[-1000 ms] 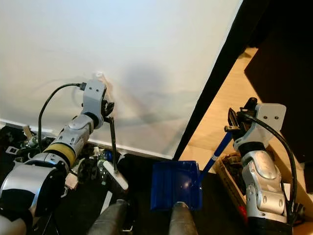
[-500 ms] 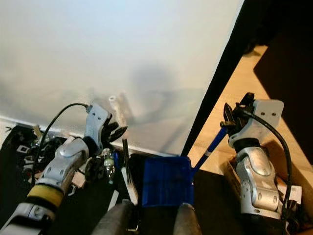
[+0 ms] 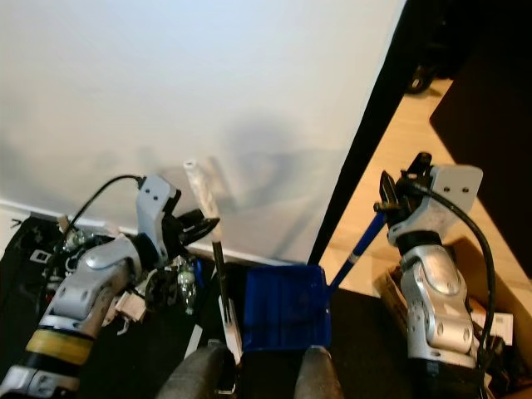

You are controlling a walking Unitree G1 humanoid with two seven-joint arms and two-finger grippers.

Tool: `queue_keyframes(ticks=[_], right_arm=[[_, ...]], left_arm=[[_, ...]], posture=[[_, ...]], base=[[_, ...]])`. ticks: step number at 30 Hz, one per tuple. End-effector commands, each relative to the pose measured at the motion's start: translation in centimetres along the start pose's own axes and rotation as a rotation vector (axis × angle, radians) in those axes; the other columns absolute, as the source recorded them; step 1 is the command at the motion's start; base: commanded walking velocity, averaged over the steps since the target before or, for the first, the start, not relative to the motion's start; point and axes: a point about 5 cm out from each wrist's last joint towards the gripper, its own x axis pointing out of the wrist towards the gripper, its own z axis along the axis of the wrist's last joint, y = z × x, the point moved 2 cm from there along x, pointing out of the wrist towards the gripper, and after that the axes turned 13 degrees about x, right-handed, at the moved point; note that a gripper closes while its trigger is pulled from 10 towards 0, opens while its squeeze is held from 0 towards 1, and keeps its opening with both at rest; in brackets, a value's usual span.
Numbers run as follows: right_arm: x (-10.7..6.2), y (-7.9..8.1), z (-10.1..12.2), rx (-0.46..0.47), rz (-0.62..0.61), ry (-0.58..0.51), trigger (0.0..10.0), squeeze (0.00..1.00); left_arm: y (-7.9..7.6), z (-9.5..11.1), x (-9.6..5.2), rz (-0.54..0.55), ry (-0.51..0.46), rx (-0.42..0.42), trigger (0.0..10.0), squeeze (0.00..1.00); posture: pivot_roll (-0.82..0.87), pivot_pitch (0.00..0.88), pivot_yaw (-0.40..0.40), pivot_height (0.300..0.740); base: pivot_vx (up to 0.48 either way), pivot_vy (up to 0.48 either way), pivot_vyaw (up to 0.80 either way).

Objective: Sweep floor

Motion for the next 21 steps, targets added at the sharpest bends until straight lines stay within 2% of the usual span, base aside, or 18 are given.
queue_keyframes(ticks=[1, 2, 4, 7, 12, 14, 15, 18, 20, 21], right_arm=[[0.1, 0.6, 0.0, 0.012, 0.034, -0.017, 10.0, 0.00], [0.4, 0.9, 0.1, 0.016, 0.041, -0.022, 10.0, 0.00], [0.5, 1.0, 0.2, 0.018, 0.045, -0.025, 10.0, 0.00], [1.0, 1.5, 0.8, 0.026, 0.065, -0.047, 10.0, 0.00], [1.3, 1.7, 1.3, 0.037, 0.074, -0.064, 10.0, 0.00], [1.4, 1.8, 2.0, 0.058, 0.083, -0.086, 10.0, 0.00], [1.6, 2.3, 2.8, 0.082, 0.113, -0.107, 10.0, 0.00], [1.6, 2.4, 3.0, 0.087, 0.121, -0.111, 10.0, 0.00], [1.7, 3.4, 3.1, 0.090, 0.188, -0.095, 10.0, 0.00], [1.6, 3.8, 2.6, 0.063, 0.216, -0.072, 10.0, 0.00]], left_arm=[[-0.2, -0.3, -0.7, -0.021, 0.008, 0.011, 10.0, 0.00], [-0.8, -0.2, -1.1, -0.046, 0.008, -0.007, 10.0, 0.00], [-1.1, 0.0, -1.3, -0.062, 0.004, -0.021, 10.0, 0.00], [-2.6, 0.9, -1.4, -0.126, -0.026, -0.044, 10.0, 0.00], [-2.8, 0.6, -1.3, -0.118, -0.030, -0.051, 10.0, 0.00], [-2.6, 0.1, -1.0, -0.078, -0.028, -0.068, 10.0, 0.00], [-2.5, 0.1, -0.5, -0.039, -0.042, -0.095, 10.0, 0.00], [-2.5, 0.1, -0.3, -0.031, -0.046, -0.101, 10.0, 0.00], [-2.9, 0.5, 0.2, -0.035, -0.056, -0.112, 10.0, 0.00], [-3.0, 0.4, 0.4, -0.036, -0.052, -0.114, 10.0, 0.00]], posture=[[-0.04, 0.196, 0.104, 0.740], [-0.04, 0.195, 0.101, 0.740], [-0.04, 0.195, 0.101, 0.740], [-0.03, 0.195, 0.088, 0.740], [-0.02, 0.192, 0.085, 0.740], [-0.02, 0.191, 0.083, 0.740], [-0.02, 0.190, 0.081, 0.740], [-0.02, 0.190, 0.081, 0.740], [-0.02, 0.187, 0.081, 0.740], [-0.02, 0.184, 0.082, 0.740]], base=[[0.000, 0.000, 0.00], [0.000, 0.000, 0.00], [0.000, 0.000, 0.00], [0.000, 0.000, 0.00], [0.000, 0.000, 0.00], [0.000, 0.000, 0.00], [0.000, 0.000, 0.00], [0.000, 0.000, 0.00], [0.000, 0.000, 0.00], [0.000, 0.000, 0.00]])
